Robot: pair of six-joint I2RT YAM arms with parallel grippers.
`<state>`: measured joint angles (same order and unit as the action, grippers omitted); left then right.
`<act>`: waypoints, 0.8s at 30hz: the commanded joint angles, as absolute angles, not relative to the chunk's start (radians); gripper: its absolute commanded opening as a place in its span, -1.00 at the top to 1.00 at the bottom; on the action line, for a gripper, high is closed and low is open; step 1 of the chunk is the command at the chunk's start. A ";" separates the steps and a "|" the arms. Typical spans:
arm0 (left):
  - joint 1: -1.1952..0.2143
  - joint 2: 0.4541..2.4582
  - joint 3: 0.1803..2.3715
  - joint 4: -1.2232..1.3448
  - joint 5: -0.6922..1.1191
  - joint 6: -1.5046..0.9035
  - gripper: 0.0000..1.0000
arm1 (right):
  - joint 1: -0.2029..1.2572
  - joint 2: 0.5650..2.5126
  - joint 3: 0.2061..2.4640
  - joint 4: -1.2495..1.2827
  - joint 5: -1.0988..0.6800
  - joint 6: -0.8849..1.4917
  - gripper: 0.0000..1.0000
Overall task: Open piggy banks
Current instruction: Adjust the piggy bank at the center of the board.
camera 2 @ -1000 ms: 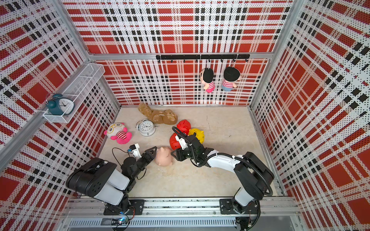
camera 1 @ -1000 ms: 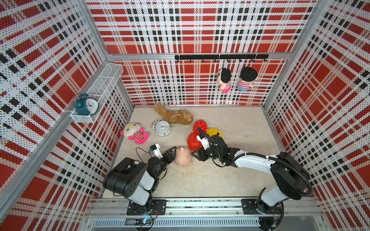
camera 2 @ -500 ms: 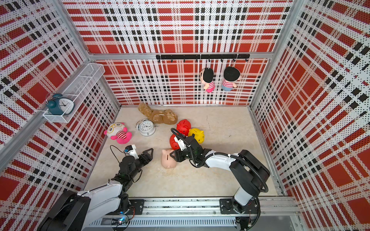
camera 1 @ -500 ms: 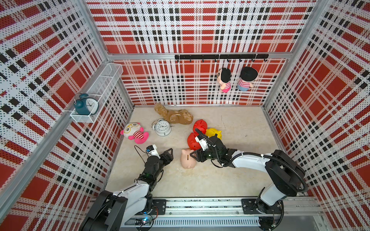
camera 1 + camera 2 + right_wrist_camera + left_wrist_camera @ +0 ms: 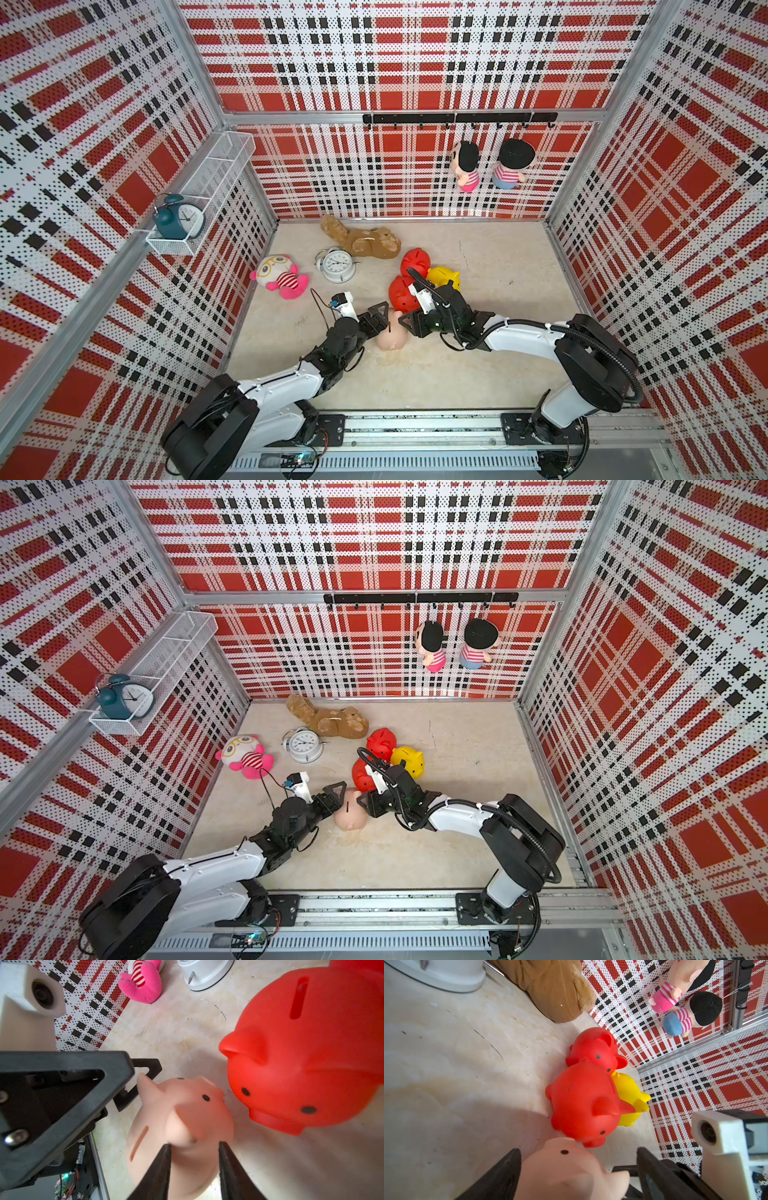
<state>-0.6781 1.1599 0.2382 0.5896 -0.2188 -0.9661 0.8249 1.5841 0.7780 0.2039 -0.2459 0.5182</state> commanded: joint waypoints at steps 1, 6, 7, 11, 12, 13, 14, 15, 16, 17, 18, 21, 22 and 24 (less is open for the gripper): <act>-0.713 1.213 0.272 0.577 -0.303 -1.051 -0.71 | 0.831 1.546 0.760 0.139 -0.202 0.513 0.30; -0.756 1.295 0.305 0.577 -0.327 -1.097 -0.31 | 0.833 1.532 0.720 0.153 -0.219 0.526 0.37; -0.761 1.304 0.309 0.577 -0.334 -1.105 -0.21 | 0.834 1.534 0.713 0.165 -0.224 0.529 0.38; -0.755 1.327 0.298 0.603 -0.344 -1.115 0.14 | 0.849 1.563 0.730 0.181 -0.241 0.521 0.38; -0.744 1.330 0.286 0.616 -0.336 -1.115 0.19 | 0.853 1.571 0.736 0.185 -0.244 0.517 0.38; -0.730 1.330 0.268 0.634 -0.327 -1.117 0.25 | 0.856 1.575 0.745 0.188 -0.250 0.516 0.38; -0.713 1.330 0.241 0.660 -0.318 -1.120 0.28 | 0.857 1.581 0.755 0.195 -0.255 0.514 0.39; -0.694 1.329 0.211 0.694 -0.305 -1.119 0.29 | 0.857 1.584 0.762 0.200 -0.260 0.515 0.39; -0.674 1.325 0.174 0.742 -0.292 -1.116 0.30 | 0.859 1.588 0.770 0.211 -0.267 0.514 0.39; -0.655 1.318 0.140 0.780 -0.284 -1.108 0.29 | 0.859 1.593 0.780 0.222 -0.273 0.515 0.39; -0.637 1.309 0.118 0.796 -0.277 -1.102 0.29 | 0.859 1.601 0.793 0.233 -0.282 0.518 0.39; -0.590 1.265 0.067 0.806 -0.258 -1.065 0.22 | 0.861 1.632 0.835 0.251 -0.313 0.526 0.40; -0.573 1.246 0.057 0.801 -0.252 -1.047 0.18 | 0.861 1.642 0.848 0.255 -0.320 0.528 0.39; -0.543 1.209 0.047 0.779 -0.246 -1.026 0.11 | 0.861 1.651 0.865 0.252 -0.327 0.528 0.40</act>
<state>-0.5709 1.2430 0.0689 0.8253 -0.2939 -1.0763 0.8539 1.6302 0.8333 0.2161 -0.2943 0.5240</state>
